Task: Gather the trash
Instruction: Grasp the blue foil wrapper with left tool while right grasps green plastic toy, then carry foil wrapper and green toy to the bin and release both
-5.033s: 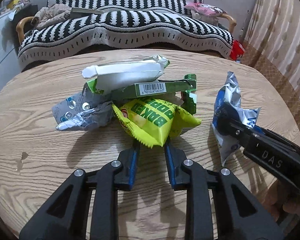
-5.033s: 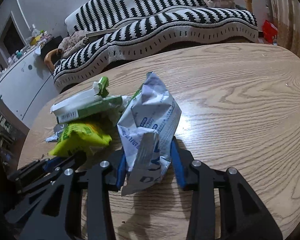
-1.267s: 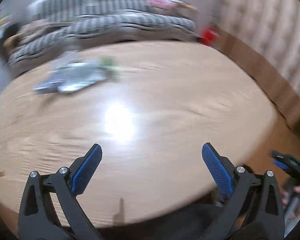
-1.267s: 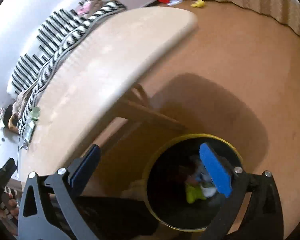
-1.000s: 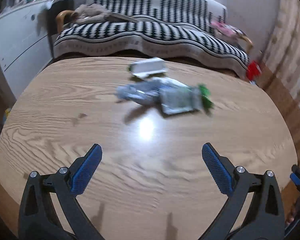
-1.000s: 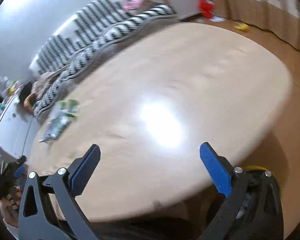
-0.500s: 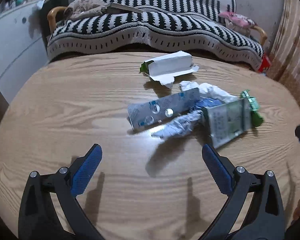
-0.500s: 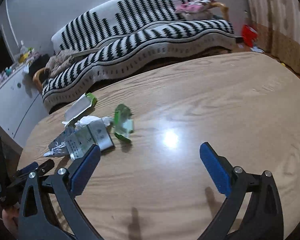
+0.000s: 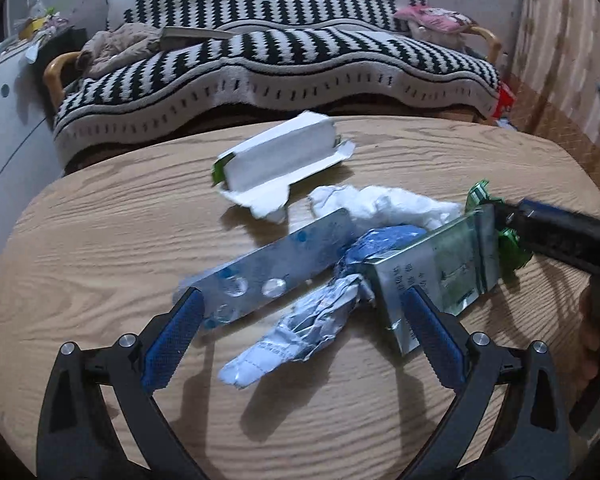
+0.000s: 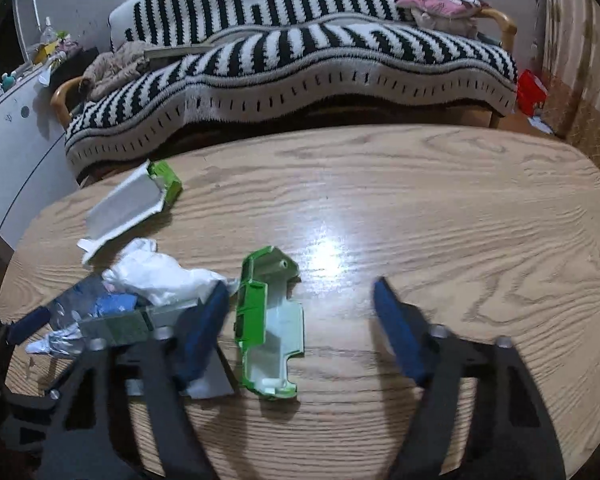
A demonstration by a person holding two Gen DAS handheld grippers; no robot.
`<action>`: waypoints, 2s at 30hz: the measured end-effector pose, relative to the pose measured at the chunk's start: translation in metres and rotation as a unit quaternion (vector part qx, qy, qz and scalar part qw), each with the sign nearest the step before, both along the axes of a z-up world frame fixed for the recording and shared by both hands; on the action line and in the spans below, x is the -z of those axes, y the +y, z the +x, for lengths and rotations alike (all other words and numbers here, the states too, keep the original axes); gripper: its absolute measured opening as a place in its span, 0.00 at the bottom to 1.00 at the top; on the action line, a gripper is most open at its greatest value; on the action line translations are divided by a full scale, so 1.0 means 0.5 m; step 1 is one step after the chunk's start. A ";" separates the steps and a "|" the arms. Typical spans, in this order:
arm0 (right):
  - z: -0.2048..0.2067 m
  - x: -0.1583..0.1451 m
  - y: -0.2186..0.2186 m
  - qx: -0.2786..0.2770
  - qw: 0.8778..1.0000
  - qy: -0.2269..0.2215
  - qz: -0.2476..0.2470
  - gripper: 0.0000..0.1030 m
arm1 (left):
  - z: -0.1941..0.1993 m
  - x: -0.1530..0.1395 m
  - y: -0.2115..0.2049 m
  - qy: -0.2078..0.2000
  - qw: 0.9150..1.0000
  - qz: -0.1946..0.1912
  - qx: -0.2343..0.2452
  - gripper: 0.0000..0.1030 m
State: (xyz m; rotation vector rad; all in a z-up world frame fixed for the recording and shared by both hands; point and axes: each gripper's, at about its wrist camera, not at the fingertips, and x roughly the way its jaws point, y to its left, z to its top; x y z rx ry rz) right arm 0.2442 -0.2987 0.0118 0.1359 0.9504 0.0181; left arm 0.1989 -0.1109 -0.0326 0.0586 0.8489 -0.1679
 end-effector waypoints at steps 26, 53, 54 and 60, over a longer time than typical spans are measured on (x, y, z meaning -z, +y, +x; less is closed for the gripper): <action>-0.049 -0.026 0.005 -0.039 0.999 -0.019 0.003 0.34 | -0.044 -0.030 0.047 0.003 0.996 -0.091 -0.016 0.19; -0.057 -0.030 -0.002 -0.033 0.999 -0.018 0.008 0.34 | -0.049 -0.041 0.061 -0.001 0.995 -0.089 -0.038 0.20; -0.057 -0.030 -0.001 -0.033 0.999 -0.018 0.008 0.34 | -0.048 -0.040 0.060 -0.001 0.995 -0.087 -0.038 0.19; -0.061 -0.031 0.005 -0.033 0.999 -0.018 0.009 0.34 | -0.051 -0.040 0.055 -0.001 0.996 -0.079 -0.037 0.20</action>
